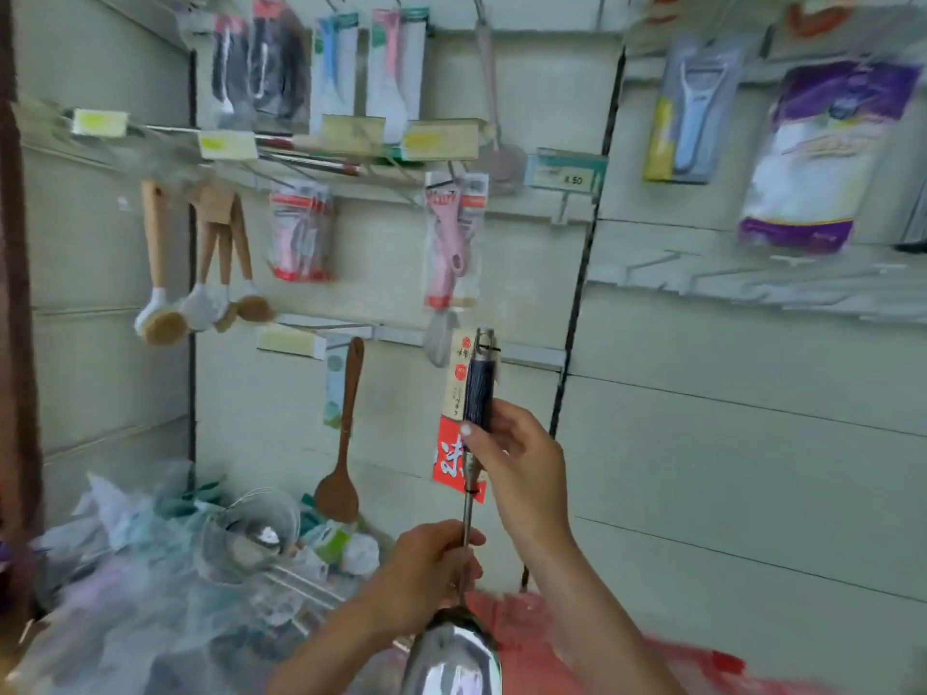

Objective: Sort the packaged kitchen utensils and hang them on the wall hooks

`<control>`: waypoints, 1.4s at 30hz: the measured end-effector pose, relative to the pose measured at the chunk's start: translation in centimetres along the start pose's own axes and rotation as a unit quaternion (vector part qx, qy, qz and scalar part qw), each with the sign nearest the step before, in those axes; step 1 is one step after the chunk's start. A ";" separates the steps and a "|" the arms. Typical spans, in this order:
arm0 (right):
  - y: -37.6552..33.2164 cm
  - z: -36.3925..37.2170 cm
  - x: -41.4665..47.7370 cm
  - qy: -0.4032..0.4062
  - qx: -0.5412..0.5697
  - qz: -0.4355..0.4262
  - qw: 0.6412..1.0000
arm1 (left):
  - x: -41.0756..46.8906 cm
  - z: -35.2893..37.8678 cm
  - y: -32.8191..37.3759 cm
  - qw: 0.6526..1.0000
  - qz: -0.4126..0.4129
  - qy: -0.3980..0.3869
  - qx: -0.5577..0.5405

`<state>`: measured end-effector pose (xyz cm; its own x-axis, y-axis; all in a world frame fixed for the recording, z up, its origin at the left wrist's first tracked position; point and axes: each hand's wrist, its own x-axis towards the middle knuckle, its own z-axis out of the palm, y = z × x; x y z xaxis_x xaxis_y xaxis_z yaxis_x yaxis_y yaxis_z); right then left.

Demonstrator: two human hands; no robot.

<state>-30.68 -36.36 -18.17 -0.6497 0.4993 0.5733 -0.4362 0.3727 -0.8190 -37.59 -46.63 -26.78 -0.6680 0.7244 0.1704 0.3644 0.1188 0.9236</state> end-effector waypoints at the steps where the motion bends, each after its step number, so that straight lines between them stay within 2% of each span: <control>1: -0.1 -1.9 0.3 0.012 -0.006 -0.002 1.000 | 1.1 1.7 0.5 1.000 -0.001 -0.016 -0.013; 6: 0.0 -9.3 2.5 0.095 -0.012 -0.020 0.995 | 5.2 8.5 3.6 0.997 0.025 -0.066 -0.030; 16: -0.5 -15.9 9.3 0.144 -0.051 -0.054 0.987 | 10.9 12.6 10.7 0.994 0.060 -0.089 -0.016; 22: -0.2 -16.5 11.3 0.120 -0.056 -0.060 0.989 | 12.9 13.0 11.5 0.995 0.056 -0.081 -0.024; 30: 1.8 -16.5 11.3 0.123 -0.062 -0.043 0.990 | 13.0 13.4 10.4 0.996 0.048 -0.078 -0.020; 42: 1.4 -16.7 10.3 0.130 -0.035 -0.064 0.989 | 11.9 12.9 10.3 0.995 0.066 -0.078 0.005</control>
<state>-27.60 -17.61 -13.01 -0.4070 0.6250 0.6661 -0.4540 0.4944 -0.7412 -33.41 -28.00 -19.68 -0.5049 0.8310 0.2336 0.4485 0.0212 0.8936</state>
